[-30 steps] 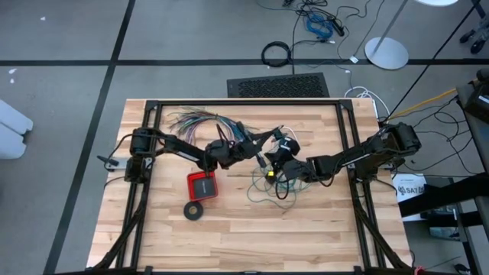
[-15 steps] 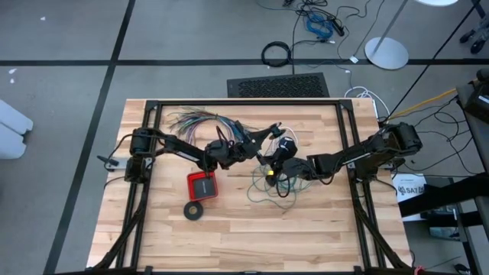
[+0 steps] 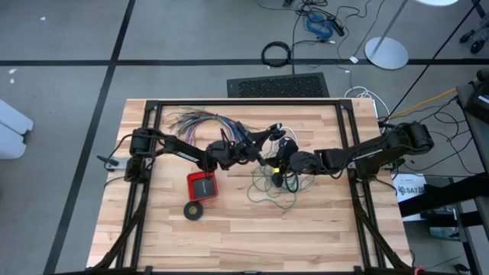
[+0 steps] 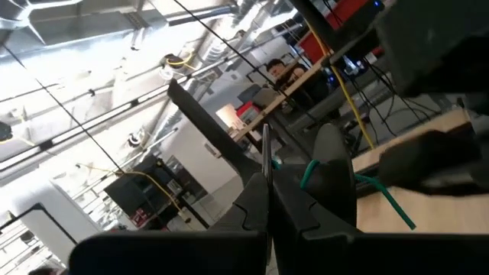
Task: Coil cords
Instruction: Coil the green wire onto the spool
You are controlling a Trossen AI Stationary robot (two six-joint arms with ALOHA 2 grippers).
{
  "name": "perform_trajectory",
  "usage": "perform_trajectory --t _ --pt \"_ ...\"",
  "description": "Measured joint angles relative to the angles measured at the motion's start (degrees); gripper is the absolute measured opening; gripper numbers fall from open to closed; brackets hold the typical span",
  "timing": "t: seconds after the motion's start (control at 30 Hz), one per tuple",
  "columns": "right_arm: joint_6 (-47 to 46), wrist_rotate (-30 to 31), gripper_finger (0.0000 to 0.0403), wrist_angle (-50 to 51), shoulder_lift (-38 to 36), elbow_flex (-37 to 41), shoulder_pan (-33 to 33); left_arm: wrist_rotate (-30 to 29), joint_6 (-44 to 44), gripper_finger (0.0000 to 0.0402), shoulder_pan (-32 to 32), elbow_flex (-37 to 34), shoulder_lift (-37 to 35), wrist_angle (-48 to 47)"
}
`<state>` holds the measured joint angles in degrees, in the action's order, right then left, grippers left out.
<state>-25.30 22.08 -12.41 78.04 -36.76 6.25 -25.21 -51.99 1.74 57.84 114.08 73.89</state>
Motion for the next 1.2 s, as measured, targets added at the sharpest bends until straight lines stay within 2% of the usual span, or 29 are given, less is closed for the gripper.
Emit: perform_trajectory --t 0.3,0.53,0.7,1.03,1.2 --pt "-0.81 -3.28 0.0 2.76 -1.01 -0.01 -0.46 0.37 -1.36 0.0 0.02 0.0 -0.02 -2.67" --pt "-3.3 -10.11 0.0 7.31 -1.02 -0.18 -2.58 1.09 -1.38 0.0 0.04 0.02 -0.02 -4.2" --pt "-2.92 -14.42 0.0 12.78 -1.02 -4.28 -3.27 1.41 -1.4 0.0 0.02 0.02 -0.02 -5.35" --pt "-1.71 -14.51 0.0 26.46 -1.02 -14.12 -3.27 1.45 -3.84 0.0 0.04 0.03 -0.02 -5.96" --pt "-1.95 -11.55 0.0 34.49 -1.0 -18.22 -3.27 1.93 -4.07 0.0 0.07 0.11 -0.04 -6.91"
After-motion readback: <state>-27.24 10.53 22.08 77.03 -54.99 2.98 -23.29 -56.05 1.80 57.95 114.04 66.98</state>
